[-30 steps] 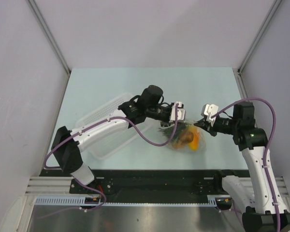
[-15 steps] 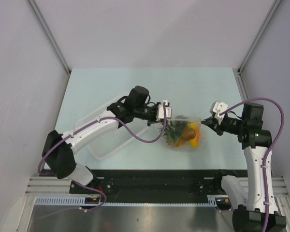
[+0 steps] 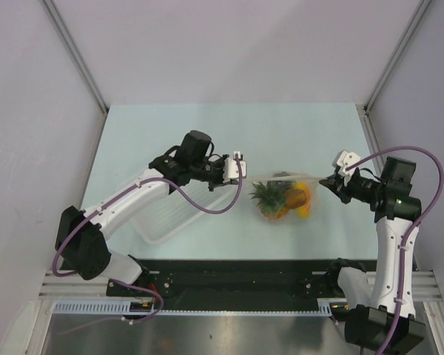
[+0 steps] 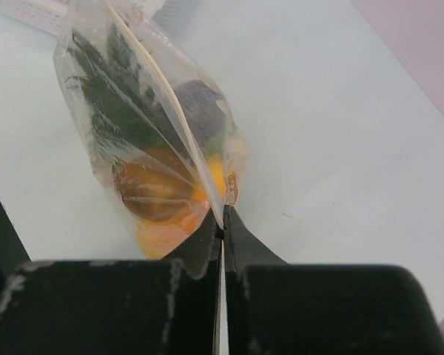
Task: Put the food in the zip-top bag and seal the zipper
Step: Zip the zipper food storage bag at the center of the board.
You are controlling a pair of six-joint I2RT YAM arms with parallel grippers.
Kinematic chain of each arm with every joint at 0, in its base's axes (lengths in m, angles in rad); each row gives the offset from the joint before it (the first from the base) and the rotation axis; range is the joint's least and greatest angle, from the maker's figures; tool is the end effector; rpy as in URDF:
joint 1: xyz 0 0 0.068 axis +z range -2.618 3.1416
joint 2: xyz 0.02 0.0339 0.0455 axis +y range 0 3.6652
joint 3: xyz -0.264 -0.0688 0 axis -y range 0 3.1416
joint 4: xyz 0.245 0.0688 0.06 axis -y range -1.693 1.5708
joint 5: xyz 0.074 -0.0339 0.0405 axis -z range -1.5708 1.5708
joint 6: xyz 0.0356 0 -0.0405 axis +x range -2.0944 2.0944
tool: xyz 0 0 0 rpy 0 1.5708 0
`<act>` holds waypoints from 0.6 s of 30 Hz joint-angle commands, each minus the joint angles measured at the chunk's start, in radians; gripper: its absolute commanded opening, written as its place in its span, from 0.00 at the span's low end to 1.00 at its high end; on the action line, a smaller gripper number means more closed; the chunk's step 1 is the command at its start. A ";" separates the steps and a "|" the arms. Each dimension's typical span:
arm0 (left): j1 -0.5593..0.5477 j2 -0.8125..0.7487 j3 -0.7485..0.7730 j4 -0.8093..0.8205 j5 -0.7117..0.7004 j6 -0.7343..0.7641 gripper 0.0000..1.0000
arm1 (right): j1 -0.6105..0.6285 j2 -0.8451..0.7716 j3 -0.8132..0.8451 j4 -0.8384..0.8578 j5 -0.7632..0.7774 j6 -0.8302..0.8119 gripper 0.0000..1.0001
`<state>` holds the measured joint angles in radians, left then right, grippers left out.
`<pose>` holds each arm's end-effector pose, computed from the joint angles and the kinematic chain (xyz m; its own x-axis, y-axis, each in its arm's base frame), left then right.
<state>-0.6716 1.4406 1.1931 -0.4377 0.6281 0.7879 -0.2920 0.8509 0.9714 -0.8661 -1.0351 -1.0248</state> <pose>0.2356 -0.2140 0.3084 0.2600 0.5261 -0.8097 0.9575 -0.0320 0.2866 0.1521 -0.0138 0.3385 0.0541 -0.4718 -0.8801 -0.7931 0.5152 -0.3249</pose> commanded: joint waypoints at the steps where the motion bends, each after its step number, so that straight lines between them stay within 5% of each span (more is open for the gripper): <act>1: 0.046 -0.042 -0.007 -0.070 -0.050 0.036 0.02 | -0.041 0.013 0.053 0.027 0.001 -0.040 0.00; 13: 0.081 0.050 0.131 -0.021 -0.054 -0.042 0.00 | -0.076 0.102 0.082 0.176 0.015 0.075 0.00; 18: 0.073 0.162 0.244 0.074 -0.087 -0.088 0.00 | -0.030 0.164 0.046 0.514 0.073 0.312 0.00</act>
<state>-0.6231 1.5097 1.3071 -0.4210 0.6098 0.7544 -0.3416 0.9775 0.9970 -0.7071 -1.0447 -0.9024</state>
